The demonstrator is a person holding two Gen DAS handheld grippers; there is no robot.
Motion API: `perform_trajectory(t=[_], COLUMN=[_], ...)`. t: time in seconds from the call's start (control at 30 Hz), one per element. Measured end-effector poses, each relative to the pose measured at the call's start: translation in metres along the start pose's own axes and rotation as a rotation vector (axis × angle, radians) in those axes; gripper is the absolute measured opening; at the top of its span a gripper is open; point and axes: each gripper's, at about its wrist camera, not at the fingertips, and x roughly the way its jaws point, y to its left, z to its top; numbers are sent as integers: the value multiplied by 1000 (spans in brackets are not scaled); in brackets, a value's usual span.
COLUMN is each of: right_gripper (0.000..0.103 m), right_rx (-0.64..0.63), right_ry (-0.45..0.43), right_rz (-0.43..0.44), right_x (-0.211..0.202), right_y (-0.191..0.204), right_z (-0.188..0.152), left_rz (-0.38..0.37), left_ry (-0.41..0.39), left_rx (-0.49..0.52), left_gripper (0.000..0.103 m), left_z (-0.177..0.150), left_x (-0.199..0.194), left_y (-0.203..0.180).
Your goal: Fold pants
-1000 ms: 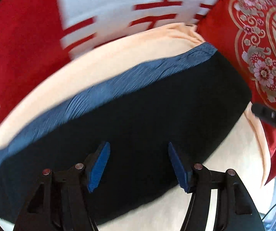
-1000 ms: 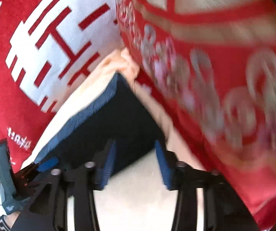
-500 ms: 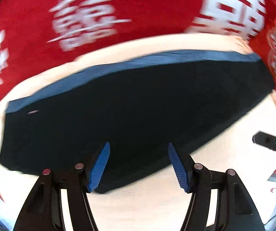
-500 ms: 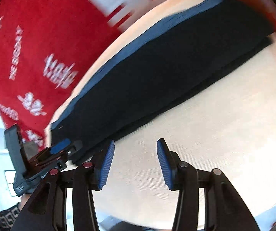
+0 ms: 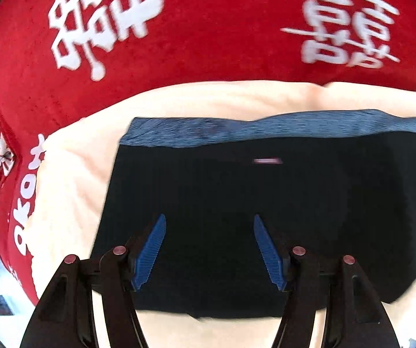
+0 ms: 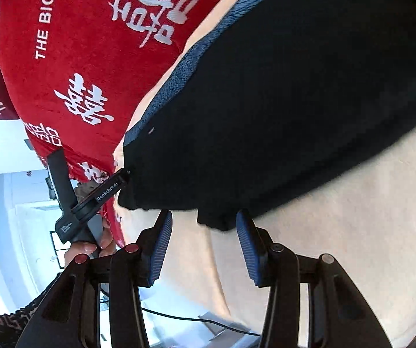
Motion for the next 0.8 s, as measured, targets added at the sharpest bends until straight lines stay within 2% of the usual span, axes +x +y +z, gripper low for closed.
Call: perform_trajectory(t=[0.03, 0.07, 0.13, 0.27, 0.43, 0.47, 0.5, 0.53, 0.6, 0.7, 0.8], right_gripper=[50, 50, 50, 50, 52, 43, 20, 12, 11, 11, 9], right_rx=[5, 16, 25, 22, 28, 48, 47, 31, -23, -107, -114], right_ry=[6, 13, 5, -14, -30, -14, -13, -21, -39, -24, 13], right_rz=[-5, -10, -2, -12, 3, -14, -28, -28, 2, -3, -91], right_x=[3, 7, 7, 5, 21, 26, 26, 22, 7, -4, 10], right_y=[-1, -4, -4, -7, -2, -2, 0, 5, 21, 38, 27], right_z=[3, 5, 3, -1, 17, 21, 23, 25, 24, 14, 5], left_rz=[-7, -20, 0, -20, -32, -37, -41, -48, -55, -52, -64], left_ry=[8, 8, -12, -29, -35, -33, -30, -23, -19, -9, -10], left_rx=[-14, -32, -58, -77, -74, -65, -56, -37, -8, 18, 13], left_gripper=[64, 72, 83, 83, 83, 83, 83, 83, 83, 83, 83], left_z=[1, -1, -3, -7, -7, -8, -9, -10, -15, -24, -31], left_x=[8, 12, 15, 19, 21, 22, 24, 24, 22, 24, 27], left_y=[3, 7, 12, 14, 19, 21, 23, 26, 29, 37, 44])
